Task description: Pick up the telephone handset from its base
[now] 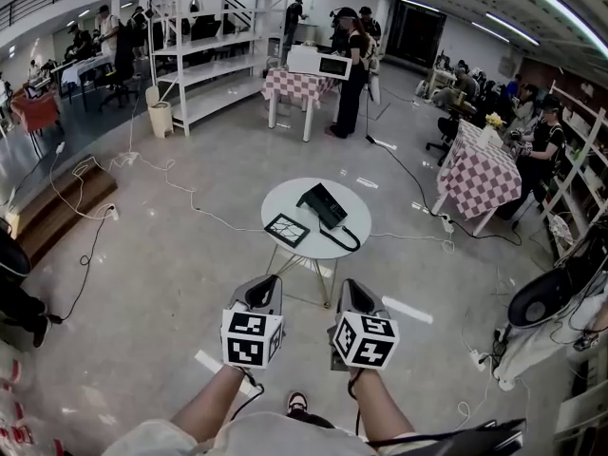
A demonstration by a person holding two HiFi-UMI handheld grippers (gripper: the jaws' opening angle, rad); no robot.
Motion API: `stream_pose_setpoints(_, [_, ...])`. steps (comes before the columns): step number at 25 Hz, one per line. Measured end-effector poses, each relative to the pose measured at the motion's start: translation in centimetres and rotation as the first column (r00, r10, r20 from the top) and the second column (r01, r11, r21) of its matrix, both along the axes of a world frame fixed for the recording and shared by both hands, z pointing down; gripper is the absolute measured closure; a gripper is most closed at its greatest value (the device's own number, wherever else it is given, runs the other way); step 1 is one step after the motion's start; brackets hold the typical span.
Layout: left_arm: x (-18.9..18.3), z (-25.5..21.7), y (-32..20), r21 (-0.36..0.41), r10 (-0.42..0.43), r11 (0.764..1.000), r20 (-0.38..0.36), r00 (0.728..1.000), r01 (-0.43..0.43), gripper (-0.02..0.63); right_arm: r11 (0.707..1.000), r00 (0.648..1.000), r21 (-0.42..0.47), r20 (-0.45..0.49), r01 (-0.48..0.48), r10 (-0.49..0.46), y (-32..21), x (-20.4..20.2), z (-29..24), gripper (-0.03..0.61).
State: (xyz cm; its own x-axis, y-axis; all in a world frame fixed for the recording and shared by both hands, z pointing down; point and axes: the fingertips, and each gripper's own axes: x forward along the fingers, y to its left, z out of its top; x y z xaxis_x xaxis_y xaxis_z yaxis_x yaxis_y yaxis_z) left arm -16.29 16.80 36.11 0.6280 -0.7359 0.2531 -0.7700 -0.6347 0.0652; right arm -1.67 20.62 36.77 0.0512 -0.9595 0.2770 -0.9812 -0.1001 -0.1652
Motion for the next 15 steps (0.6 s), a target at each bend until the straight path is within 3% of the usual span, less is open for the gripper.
stream_pose_setpoints(15, [5.9, 0.4, -6.3, -0.025, -0.006, 1.0, 0.018, 1.0, 0.006, 0.597, 0.999, 1.0, -0.037, 0.028, 0.001, 0.0, -5.5, 6.4, 1.0, 0.554])
